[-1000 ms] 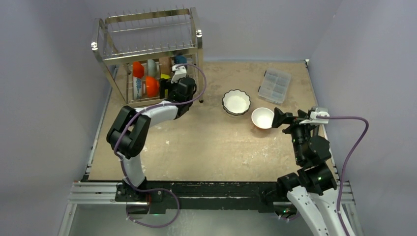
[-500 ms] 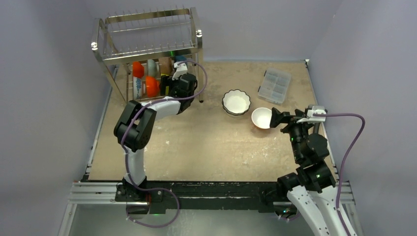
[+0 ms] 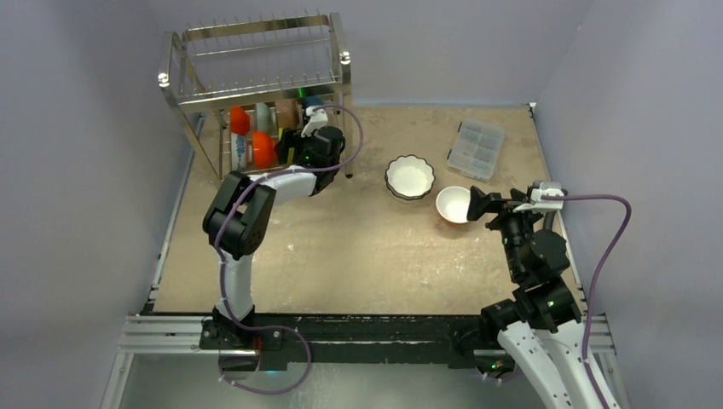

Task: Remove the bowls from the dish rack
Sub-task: Pick up the bowl from the dish rack.

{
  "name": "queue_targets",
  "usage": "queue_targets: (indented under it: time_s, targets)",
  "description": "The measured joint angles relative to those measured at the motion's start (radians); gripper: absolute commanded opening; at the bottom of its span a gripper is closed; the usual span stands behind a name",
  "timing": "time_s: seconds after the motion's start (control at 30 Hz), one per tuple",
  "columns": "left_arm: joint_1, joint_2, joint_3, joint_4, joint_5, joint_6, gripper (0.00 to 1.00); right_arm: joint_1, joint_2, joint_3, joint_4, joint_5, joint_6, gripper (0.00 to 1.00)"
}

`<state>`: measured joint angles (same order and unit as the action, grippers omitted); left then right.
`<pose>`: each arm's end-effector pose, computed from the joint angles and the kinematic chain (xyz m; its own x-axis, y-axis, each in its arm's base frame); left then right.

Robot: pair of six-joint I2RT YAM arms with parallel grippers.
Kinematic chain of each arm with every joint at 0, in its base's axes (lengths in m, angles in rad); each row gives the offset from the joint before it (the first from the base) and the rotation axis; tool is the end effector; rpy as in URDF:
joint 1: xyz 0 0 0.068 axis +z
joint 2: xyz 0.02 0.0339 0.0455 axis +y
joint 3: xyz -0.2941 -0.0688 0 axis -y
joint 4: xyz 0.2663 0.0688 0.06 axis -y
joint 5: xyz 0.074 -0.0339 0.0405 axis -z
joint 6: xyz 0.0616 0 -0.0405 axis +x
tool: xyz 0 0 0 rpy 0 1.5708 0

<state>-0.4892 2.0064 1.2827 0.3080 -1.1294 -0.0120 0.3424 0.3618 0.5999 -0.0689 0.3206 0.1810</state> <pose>0.4456 -0.1741 0.2083 -0.3501 0.1806 -0.9191 -0.5336 0.7680 0.3541 0.1197 0.0221 0.3610 0.1513 0.2353 -0.9601 -0.0542 0.9718 0.2296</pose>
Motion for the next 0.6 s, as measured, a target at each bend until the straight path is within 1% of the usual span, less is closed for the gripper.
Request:
queue_targets:
  time_s: [0.37, 0.6]
  targets:
    - [-0.008, 0.043, 0.013, 0.006, -0.024, 0.043, 0.75, 0.005, 0.000, 0.000, 0.000, -0.001, 0.000, 0.99]
    - [-0.009, 0.043, 0.019, 0.006, -0.024, 0.054, 0.66, 0.005, 0.000, 0.000, 0.000, -0.001, 0.000, 0.99]
